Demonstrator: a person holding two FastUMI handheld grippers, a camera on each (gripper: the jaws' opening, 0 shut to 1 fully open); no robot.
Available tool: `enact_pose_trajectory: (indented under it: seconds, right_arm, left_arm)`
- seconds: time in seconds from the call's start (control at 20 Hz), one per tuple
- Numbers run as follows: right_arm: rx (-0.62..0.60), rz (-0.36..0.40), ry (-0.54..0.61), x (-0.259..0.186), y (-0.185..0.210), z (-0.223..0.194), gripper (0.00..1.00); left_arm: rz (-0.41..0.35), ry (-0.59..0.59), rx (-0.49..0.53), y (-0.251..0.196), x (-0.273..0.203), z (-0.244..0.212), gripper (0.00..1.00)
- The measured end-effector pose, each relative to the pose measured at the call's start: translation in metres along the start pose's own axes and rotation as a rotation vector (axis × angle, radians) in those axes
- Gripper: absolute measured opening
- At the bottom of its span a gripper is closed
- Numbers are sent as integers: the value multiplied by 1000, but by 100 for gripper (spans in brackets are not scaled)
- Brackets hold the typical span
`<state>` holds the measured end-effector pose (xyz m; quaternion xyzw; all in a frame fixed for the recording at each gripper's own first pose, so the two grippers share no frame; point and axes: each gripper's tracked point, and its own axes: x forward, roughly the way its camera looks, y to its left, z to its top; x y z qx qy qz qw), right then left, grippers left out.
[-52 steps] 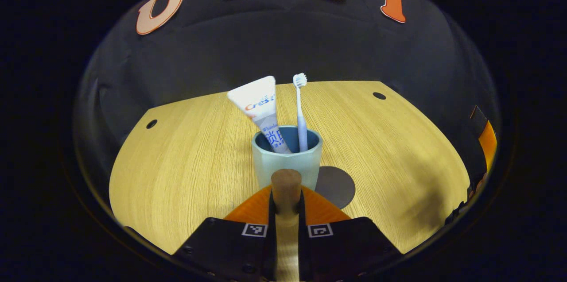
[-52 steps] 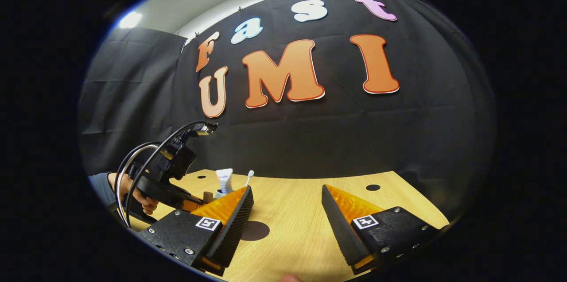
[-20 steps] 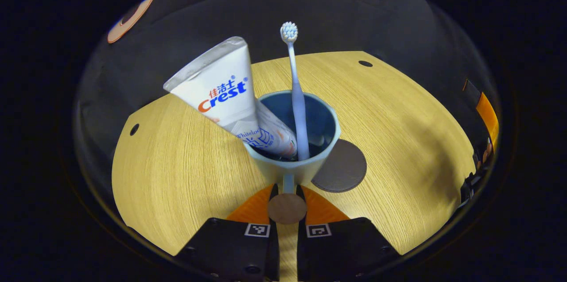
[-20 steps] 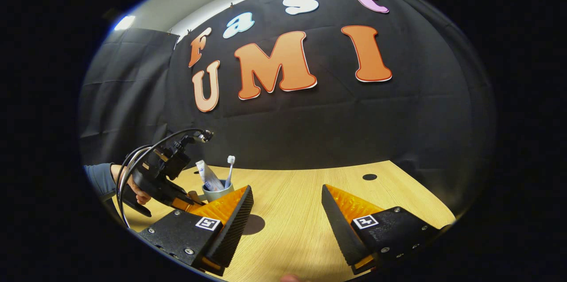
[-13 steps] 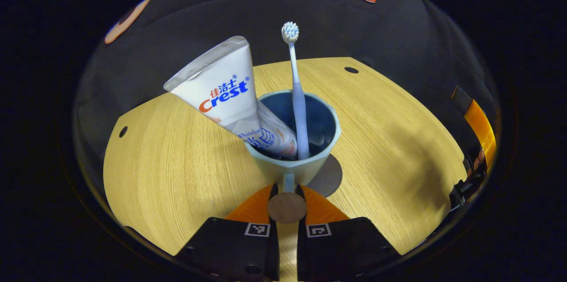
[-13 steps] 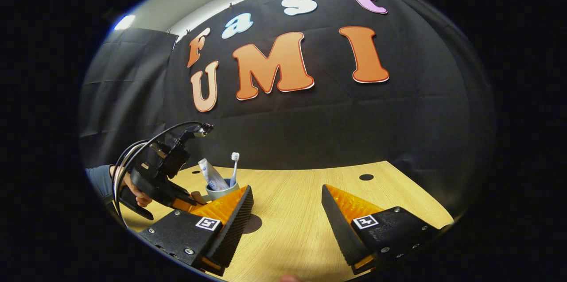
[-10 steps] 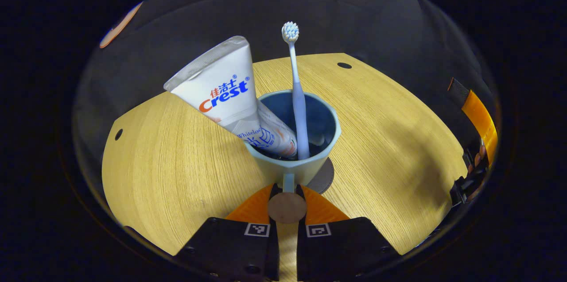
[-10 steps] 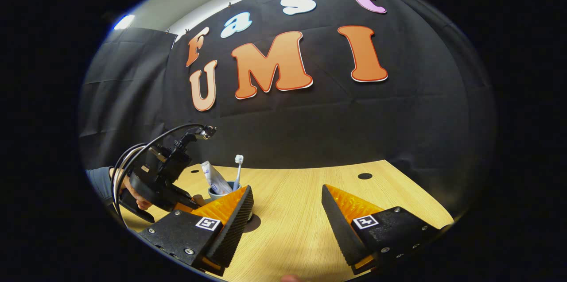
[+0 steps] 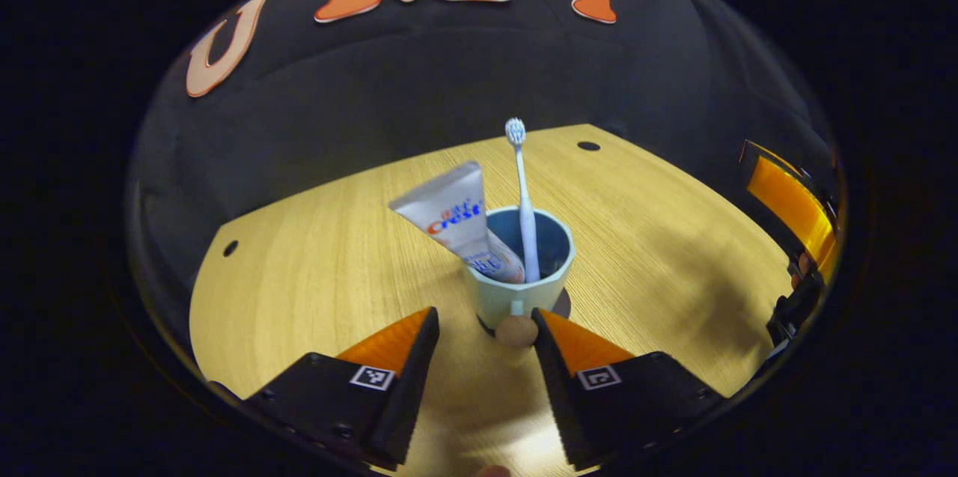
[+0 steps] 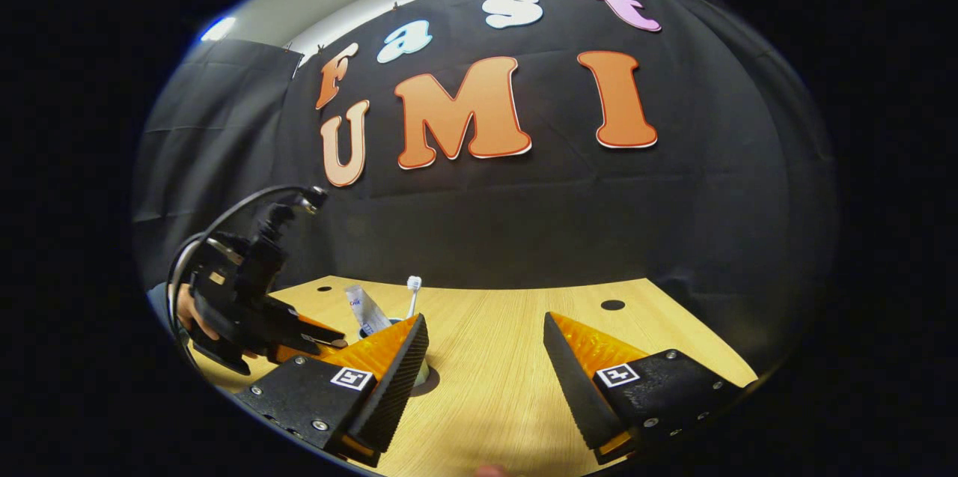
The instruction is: Put the toothbrush and toothpaste on the desktop into the cup, then pick up the cup and place it on the coaster on the desktop.
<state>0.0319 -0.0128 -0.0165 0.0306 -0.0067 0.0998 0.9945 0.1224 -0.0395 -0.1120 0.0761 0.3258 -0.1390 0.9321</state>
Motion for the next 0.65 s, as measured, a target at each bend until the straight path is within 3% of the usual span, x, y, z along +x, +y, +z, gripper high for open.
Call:
enact_pose_trajectory:
  seconds: [0.05,0.1,0.15,0.35,0.55,0.6,0.65]
  right_arm:
    - [-15,-15,-9,2,1,5,93]
    - [-29,-29,-22,1,4,9,93]
    - [-45,-41,-36,1,7,14,93]
    - [-75,-72,-96,-2,19,31,93]
    - [-76,-76,-131,-3,32,36,93]
    - [-82,-74,-130,-3,36,35,93]
    - [-85,-69,-133,-5,39,33,93]
  left_arm:
    - [29,-55,-5,6,-12,11,86]
    - [55,-119,-11,13,-23,23,84]
    - [95,-178,-20,22,-36,32,100]
    - [225,-436,-90,49,-86,65,99]
    - [303,-614,-133,62,-120,72,99]
    - [317,-637,-137,64,-128,72,90]
    - [328,-652,-141,65,-133,71,100]
